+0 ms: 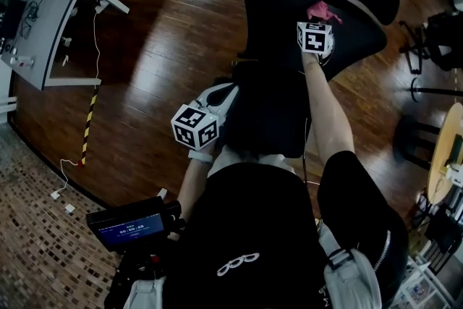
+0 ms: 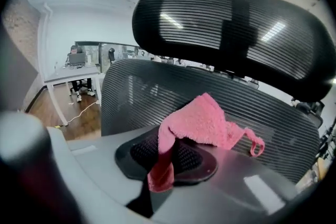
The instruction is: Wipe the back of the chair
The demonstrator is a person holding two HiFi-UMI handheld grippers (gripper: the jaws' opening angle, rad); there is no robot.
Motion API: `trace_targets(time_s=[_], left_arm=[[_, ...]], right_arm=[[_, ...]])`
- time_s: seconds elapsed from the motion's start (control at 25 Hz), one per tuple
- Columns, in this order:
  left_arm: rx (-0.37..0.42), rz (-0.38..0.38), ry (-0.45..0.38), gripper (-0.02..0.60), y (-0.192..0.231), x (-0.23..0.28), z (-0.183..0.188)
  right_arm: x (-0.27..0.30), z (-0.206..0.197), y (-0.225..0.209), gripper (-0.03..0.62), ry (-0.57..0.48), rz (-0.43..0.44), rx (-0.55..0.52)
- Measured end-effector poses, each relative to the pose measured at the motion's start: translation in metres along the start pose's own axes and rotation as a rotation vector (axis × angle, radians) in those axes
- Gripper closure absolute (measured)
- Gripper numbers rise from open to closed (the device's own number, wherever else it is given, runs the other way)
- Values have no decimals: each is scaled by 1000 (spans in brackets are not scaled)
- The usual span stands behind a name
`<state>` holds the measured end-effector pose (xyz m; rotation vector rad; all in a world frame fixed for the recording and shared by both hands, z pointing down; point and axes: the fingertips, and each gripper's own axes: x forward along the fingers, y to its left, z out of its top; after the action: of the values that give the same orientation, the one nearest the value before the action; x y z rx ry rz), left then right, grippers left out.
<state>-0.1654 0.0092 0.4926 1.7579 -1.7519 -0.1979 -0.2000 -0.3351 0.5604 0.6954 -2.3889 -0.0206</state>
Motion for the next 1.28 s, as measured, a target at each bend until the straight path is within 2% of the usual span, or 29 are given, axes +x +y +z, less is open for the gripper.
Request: trace_targets(time_s=[0.48, 0.76, 0.84, 0.92, 1.04, 1.28], left_arm=[[-38, 59, -37, 589, 43, -42, 2], [-47, 84, -28, 589, 50, -55, -3], [-41, 87, -22, 589, 52, -56, -2], [-37, 89, -18, 589, 52, -55, -3], [-27, 90, -11, 589, 50, -53, -3], [-14, 80, 21, 589, 37, -41, -6]], right_arm=[[35, 38, 138, 551, -46, 257, -79], [37, 48, 224, 551, -60, 495, -128], [31, 51, 253, 551, -81, 594, -165], [28, 46, 271, 551, -90, 651, -205], [37, 31, 262, 551, -60, 618, -187], [55, -2, 190, 551, 15, 452, -101]])
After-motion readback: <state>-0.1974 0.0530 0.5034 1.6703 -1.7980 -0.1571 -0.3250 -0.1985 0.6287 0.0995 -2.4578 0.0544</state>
